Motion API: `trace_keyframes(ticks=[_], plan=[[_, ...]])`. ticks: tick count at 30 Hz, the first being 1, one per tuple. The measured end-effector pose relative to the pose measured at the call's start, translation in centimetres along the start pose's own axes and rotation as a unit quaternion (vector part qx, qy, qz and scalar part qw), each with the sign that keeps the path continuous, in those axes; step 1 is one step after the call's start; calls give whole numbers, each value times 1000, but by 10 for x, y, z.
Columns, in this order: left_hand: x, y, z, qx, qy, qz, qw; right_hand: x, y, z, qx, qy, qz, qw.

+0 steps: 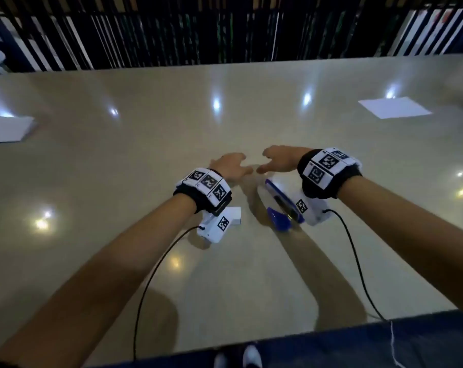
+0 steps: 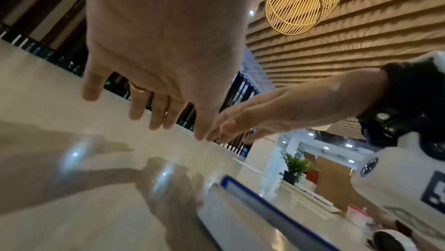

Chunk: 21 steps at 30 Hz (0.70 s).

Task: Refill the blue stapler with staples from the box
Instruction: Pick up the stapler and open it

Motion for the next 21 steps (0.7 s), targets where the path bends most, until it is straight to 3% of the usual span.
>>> trace_keyframes(ticks=[5, 15, 18, 21], plan=[[24, 16, 0, -13, 68, 17, 997, 32, 23, 5, 17, -43, 53, 998], [34, 46, -3, 25, 55, 7, 998, 58, 26, 11, 62, -59, -43, 995], [32, 59, -3, 32, 99, 8, 995, 56, 26, 9, 57, -156, -57, 984], [26, 72, -3, 16, 184, 9, 983, 55, 27, 3, 32, -325, -91, 941]])
Point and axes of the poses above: each hand's wrist, its own y-axis away from the middle knuckle, its own x-axis out of the palm, z = x × y, the point moved 2 cm from there along -y, towards the middle knuckle, and after that the axes turned 6 degrees about y, right-handed, at the moved point
